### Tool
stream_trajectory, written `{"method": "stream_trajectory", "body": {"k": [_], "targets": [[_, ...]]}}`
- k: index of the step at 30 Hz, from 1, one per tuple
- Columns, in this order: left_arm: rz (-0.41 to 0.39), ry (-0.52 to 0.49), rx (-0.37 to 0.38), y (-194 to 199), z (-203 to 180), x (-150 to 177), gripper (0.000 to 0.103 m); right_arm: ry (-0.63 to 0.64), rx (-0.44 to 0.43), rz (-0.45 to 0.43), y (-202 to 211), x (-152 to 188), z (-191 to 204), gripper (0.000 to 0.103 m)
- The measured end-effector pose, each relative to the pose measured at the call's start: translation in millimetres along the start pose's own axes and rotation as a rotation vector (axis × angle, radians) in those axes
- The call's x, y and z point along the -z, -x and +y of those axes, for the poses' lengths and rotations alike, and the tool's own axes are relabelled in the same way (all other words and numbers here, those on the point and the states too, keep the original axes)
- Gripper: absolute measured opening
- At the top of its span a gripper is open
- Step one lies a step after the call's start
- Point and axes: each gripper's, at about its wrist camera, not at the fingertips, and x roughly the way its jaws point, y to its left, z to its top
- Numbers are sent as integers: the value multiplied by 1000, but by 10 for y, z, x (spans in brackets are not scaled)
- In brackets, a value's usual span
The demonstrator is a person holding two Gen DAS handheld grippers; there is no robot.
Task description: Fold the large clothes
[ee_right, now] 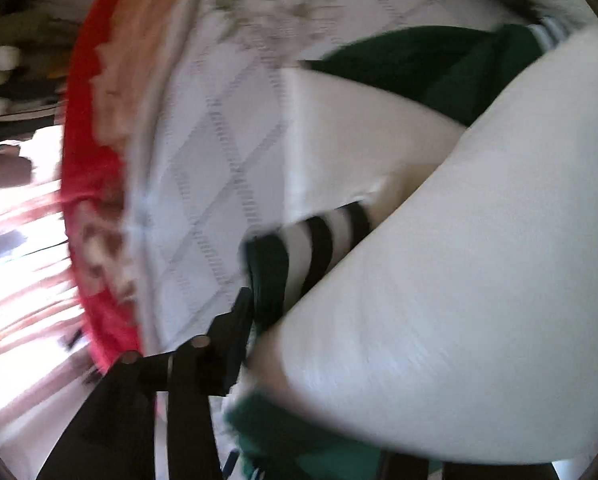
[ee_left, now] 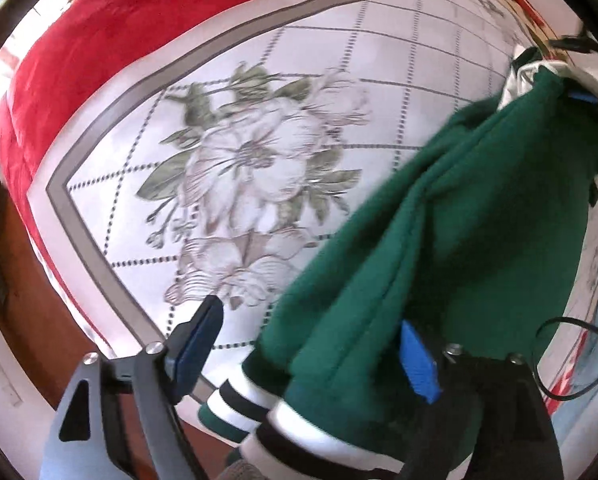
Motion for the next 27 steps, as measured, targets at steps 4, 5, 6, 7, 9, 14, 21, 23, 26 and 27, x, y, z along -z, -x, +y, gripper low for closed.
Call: {"method": "stream_trajectory", "body": {"k": [4, 5, 6, 7, 9, 14, 21, 23, 26, 27], "targets": [[-17, -19, -15, 173, -53, 42, 85, 62, -225, -13, 424, 135, -300, 64], [-33, -25, -22, 264, -90, 73, 87, 60, -244, -56, 617, 213, -500, 66], [-47, -28, -25, 339, -119, 93, 94, 58, -240, -92, 750, 272, -657, 69], [-70, -27, -21, 441, -166, 114, 96, 55, -205, -149, 937, 355, -896, 72], [-107, -17, -24, 588, -245, 126, 96, 44, -82, -261, 1218, 516, -1420, 75], [-143, -11, -12, 703, -482, 46, 96, -42, -75, -241, 884, 427, -2512, 77], [-183, -80, -77, 546, -999, -140, 96, -77, -434, -270, 304, 36, -2861, 72], [-196, -101, -105, 526, -1110, -159, 96, -96, -444, -306, 314, 114, -2874, 30], [-196, -129, -127, 508, -1249, -147, 96, -241, -470, -388, 447, 424, -3001, 18], [-194, -139, -127, 512, -1295, -137, 96, -299, -474, -413, 530, 598, -3041, 18]]}}
